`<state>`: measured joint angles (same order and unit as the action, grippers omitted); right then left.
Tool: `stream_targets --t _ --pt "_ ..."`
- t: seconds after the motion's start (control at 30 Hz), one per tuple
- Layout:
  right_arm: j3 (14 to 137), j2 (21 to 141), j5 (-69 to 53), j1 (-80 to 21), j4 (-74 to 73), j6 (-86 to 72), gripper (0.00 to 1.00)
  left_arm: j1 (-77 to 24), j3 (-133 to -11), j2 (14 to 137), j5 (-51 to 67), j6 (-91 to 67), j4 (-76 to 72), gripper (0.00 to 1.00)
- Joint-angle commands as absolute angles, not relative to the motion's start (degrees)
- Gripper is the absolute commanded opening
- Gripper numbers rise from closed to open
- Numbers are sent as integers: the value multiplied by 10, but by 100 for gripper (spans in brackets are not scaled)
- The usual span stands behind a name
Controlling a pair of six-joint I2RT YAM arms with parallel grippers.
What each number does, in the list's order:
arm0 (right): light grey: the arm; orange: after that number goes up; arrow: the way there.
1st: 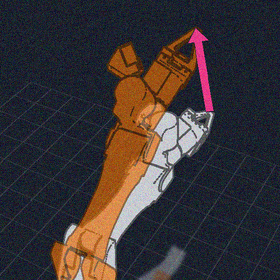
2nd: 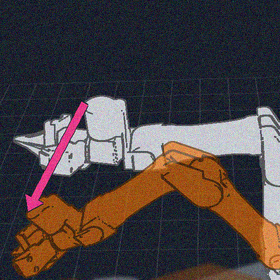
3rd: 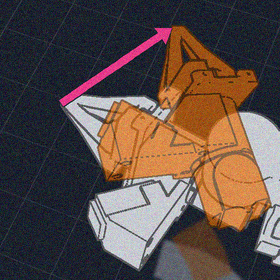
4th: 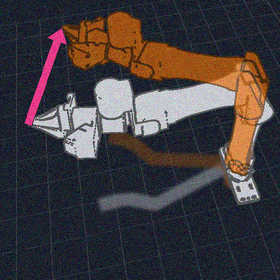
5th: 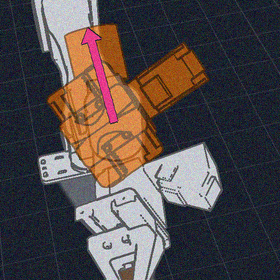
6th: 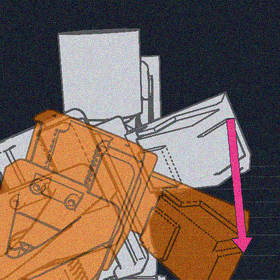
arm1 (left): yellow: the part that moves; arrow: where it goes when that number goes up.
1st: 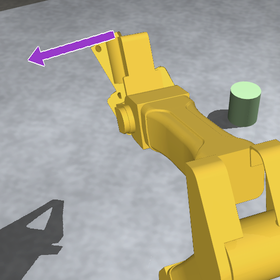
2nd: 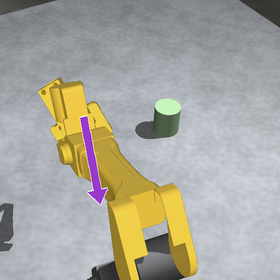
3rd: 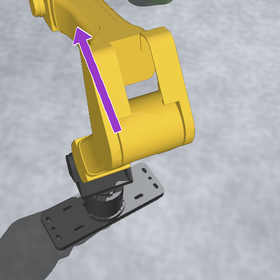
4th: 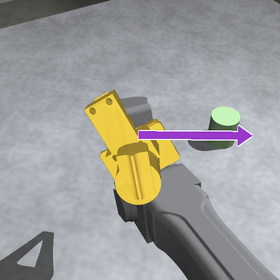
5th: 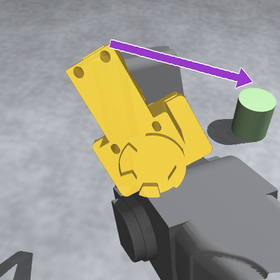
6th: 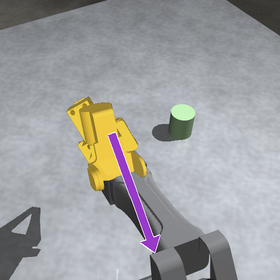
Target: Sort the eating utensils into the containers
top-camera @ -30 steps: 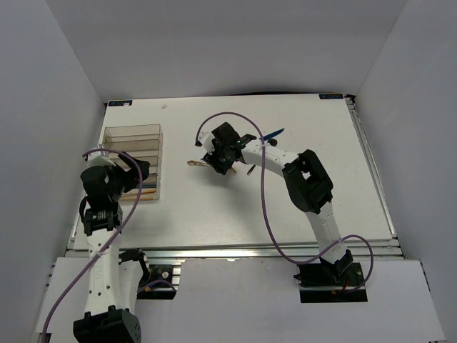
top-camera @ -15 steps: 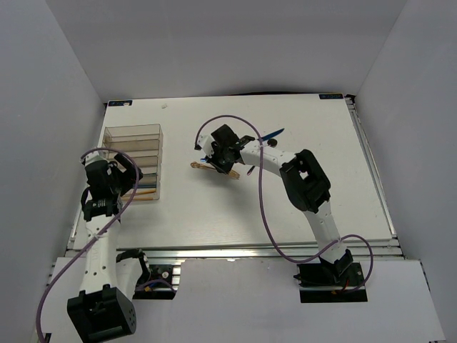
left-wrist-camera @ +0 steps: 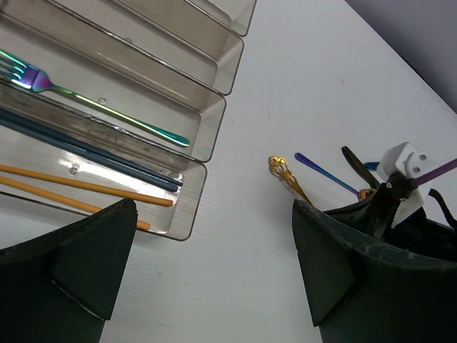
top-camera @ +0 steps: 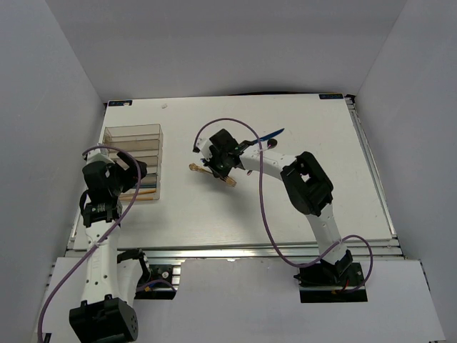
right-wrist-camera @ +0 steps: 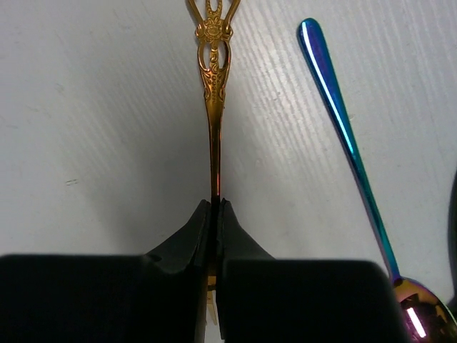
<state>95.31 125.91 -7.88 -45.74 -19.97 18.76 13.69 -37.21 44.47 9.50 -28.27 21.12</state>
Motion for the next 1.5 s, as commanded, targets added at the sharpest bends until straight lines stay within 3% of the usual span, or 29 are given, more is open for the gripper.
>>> stream_targets --t 0.0,0.27,0.63,0.77,0.93,1.03,1.27,1.37,1.47 --pt "945 1208 -96 -465 -184 149 0 136 -374 443 139 -277 190 98" --pt "962 1151 -155 -490 -136 87 0 137 -371 384 101 -288 192 98" --pt "1296 1342 -254 -519 -57 60 0 148 -410 285 -76 -329 271 98" --pt "1293 1342 -291 -521 24 20 0 148 -409 346 -38 -326 264 98" --pt "1241 1302 -258 -529 21 37 0 147 -393 369 173 -411 95 98" --pt "1179 1255 -258 -530 22 35 0 147 -372 389 205 -475 -20 98" --pt "1144 1201 -258 -552 -23 46 0 148 -366 489 271 -504 -78 97" --pt "1156 1203 -248 -561 -32 47 0 147 -377 518 291 -504 -75 93" --pt "1178 1212 -243 -568 -47 44 0 147 -377 516 295 -505 -85 73"
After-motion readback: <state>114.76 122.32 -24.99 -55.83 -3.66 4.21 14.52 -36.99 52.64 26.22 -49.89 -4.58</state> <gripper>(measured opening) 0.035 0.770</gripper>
